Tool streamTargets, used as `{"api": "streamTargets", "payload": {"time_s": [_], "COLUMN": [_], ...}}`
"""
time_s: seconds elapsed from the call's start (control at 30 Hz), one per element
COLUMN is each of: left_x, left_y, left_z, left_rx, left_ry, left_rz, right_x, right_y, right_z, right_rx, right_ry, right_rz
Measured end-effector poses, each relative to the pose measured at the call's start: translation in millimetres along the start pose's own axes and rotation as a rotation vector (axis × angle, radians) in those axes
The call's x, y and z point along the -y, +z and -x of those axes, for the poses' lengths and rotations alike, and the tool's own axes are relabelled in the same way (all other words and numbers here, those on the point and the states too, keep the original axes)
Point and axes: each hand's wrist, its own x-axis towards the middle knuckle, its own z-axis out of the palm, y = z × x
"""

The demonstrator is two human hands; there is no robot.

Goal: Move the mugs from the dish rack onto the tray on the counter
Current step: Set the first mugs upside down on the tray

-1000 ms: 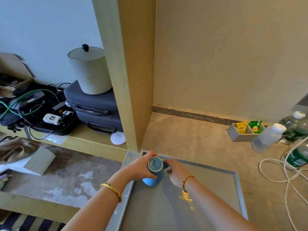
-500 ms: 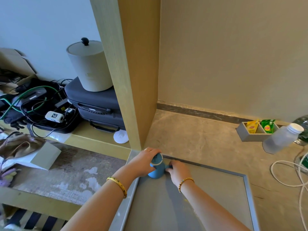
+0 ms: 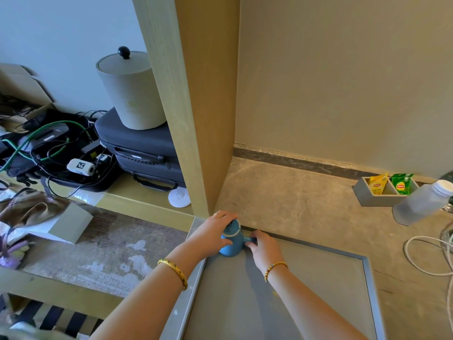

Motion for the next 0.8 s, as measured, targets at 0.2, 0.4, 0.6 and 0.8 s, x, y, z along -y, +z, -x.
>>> {"api": "streamTargets", "payload": {"time_s": [0.2,0.4,0.6,0.8], "left_x": [-0.6,8.2,23.1,62.1], "left_y": [2.3,-14.1,-21.4,-34.8], "left_z": [7.3,28.4,64.2,126.0], "left_rx": [0.0,-0.091,-0.301,-0.453], "left_ry": [-0.042,-0.155,-0.259,-0.397], "left_rz": [-0.03,-0.024,-0.01,0.054], "right_x": [-8.6,7.3,66.9,127.5], "right_y": [-3.4,-26.6,-24.7,26.1], "right_z": [6.9,17.2,40.9,80.3], "right_rx": [0.008,-0.249,-0.363,-0.248], "right_ry": [-0.043,-0.186,-0.433,-0.74], "right_rz": [0.016,-0.097,-0.127,-0.037]}}
